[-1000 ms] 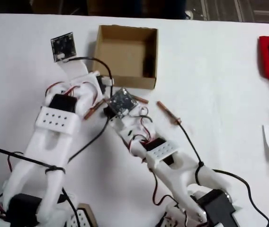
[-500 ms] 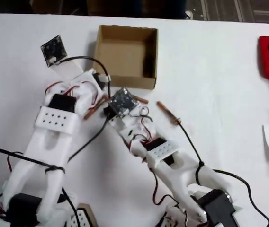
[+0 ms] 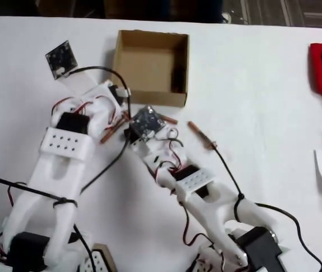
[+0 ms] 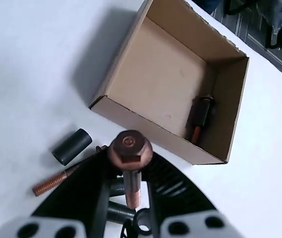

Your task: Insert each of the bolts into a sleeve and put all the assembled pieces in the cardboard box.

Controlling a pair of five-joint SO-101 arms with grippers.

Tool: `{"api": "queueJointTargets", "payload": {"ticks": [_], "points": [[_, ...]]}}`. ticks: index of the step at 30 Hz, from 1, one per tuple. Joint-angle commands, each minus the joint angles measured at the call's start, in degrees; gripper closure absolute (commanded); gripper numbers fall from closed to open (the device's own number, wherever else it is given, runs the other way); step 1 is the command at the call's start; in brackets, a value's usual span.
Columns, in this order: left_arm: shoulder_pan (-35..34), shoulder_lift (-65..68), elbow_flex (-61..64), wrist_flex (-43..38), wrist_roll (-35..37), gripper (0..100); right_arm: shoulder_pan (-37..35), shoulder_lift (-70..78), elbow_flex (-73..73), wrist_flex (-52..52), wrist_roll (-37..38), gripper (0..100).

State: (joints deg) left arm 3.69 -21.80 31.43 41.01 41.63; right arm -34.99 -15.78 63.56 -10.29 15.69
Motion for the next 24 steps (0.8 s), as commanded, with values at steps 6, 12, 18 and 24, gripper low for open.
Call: {"api": "queueJointTargets", "payload": {"ticks": [6,12,18,24], "points": [[0.00,-0.70,-2.59,-1.67,0.35,98,0.66,-2.59,-0.26,-1.45,0.35,97.7],[0.35,-0.79,-2.59,-1.67,0.35,98,0.75,-2.59,-0.26,-1.27,0.35,97.7],[2.37,-0.79,-2.59,-1.49,0.35,98,0.92,-2.51,-0.26,-1.45,0.35,97.7],[2.46,-0.79,-2.51,-1.58,0.35,98,1.89,-2.51,-0.26,-1.45,0.35,97.7]]}}
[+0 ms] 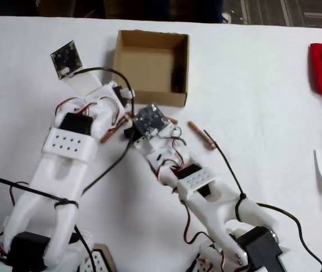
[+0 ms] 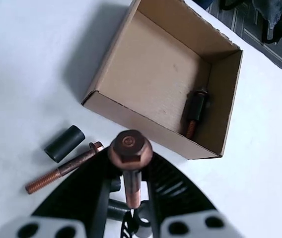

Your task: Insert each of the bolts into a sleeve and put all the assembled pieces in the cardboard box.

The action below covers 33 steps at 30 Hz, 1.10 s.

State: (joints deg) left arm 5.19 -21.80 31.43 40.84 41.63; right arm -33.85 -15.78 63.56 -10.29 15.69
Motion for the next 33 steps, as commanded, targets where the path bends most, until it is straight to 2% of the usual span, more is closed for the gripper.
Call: {"api": "queueJointTargets", "payload": {"ticks": [1,6,10,16,22,26,33], "points": [[0.97,-0.79,-2.51,-1.41,0.35,98,0.75,-2.51,-0.26,-1.45,0.35,97.7],[0.97,-0.70,-3.03,-1.58,0.35,98,0.66,-2.51,-0.26,-1.45,0.35,97.7],[0.62,-0.26,-2.42,-4.92,0.00,98,2.15,-2.51,-0.26,-1.45,0.35,97.7],[0.79,-0.26,-2.95,-11.25,-0.09,98,6.11,-3.03,-0.44,-1.54,-9.58,97.7],[3.69,-0.26,-3.74,-18.02,-2.11,98,5.93,-3.56,-0.70,-1.54,-9.58,97.7],[7.03,-0.44,-7.08,-18.11,-7.12,98,6.55,-9.63,0.70,-1.27,-9.58,97.7],[10.55,-0.35,-8.22,-18.11,-7.56,98,9.10,-20.88,5.45,-1.54,-9.58,97.7]]}}
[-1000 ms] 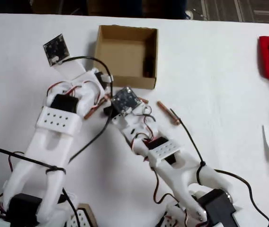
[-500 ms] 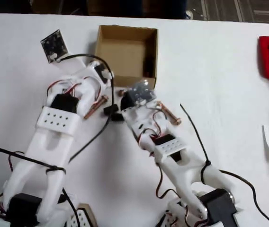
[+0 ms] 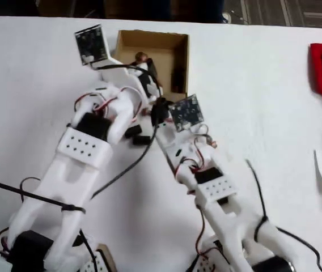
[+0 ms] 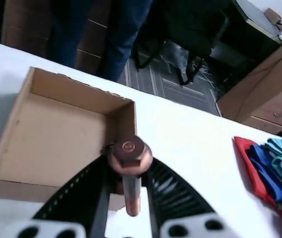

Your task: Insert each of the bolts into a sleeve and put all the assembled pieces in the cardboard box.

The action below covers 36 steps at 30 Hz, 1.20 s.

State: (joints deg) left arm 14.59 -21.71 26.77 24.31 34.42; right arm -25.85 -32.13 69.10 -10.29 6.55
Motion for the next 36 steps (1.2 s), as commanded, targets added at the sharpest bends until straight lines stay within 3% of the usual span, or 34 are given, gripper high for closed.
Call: {"api": "queueJointTargets", "payload": {"ticks": [1,17,25,36], "points": [[1.49,-0.44,-3.56,-1.58,-0.35,98,1.19,-4.62,0.00,-1.54,-0.44,97.7],[1.85,-2.99,-6.20,1.67,-0.26,98,4.44,1.01,0.79,-9.01,-0.62,97.7],[3.25,-1.14,-15.34,14.86,-0.53,98,4.62,9.98,0.53,-19.30,-0.44,97.7],[3.87,14.59,-36.79,30.42,-4.40,98,4.62,10.07,0.79,-19.82,-0.44,97.7]]}}
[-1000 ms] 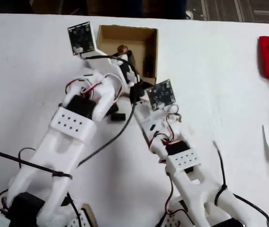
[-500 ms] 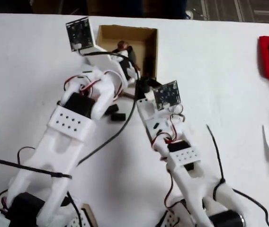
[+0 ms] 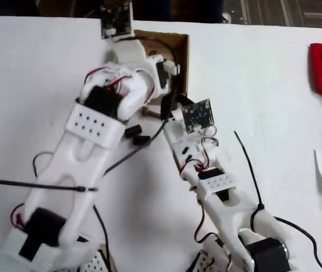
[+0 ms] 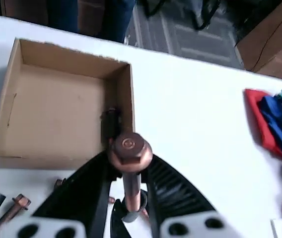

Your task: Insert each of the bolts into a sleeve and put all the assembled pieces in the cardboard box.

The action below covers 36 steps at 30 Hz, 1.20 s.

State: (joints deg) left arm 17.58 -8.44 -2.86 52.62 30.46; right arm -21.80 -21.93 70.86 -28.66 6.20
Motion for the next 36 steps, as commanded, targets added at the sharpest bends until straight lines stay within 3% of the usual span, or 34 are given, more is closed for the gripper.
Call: {"api": "queueJointTargets", "payload": {"ticks": [1,9,14,19,24,32,36], "points": [[0.97,1.93,-8.31,2.64,-0.44,98,0.57,-0.13,-0.97,-1.45,-0.09,97.7],[0.97,3.08,-9.19,3.08,-0.44,98,1.19,-1.45,1.14,-4.53,0.09,97.7],[0.97,3.16,-9.10,3.08,-0.62,98,1.01,-4.97,3.52,-6.55,4.04,97.7],[0.62,3.08,-2.42,2.20,-0.70,98,1.10,-5.32,3.52,-6.55,4.04,97.7],[0.44,2.64,3.03,-3.60,-0.70,98,0.92,-5.05,3.52,-6.55,4.13,97.7],[0.35,2.64,-1.80,0.09,-0.79,98,1.27,-4.97,3.43,-6.55,4.13,97.7],[-0.18,2.55,-8.22,4.57,-5.71,98,3.21,-4.97,3.25,-6.55,4.22,97.7]]}}
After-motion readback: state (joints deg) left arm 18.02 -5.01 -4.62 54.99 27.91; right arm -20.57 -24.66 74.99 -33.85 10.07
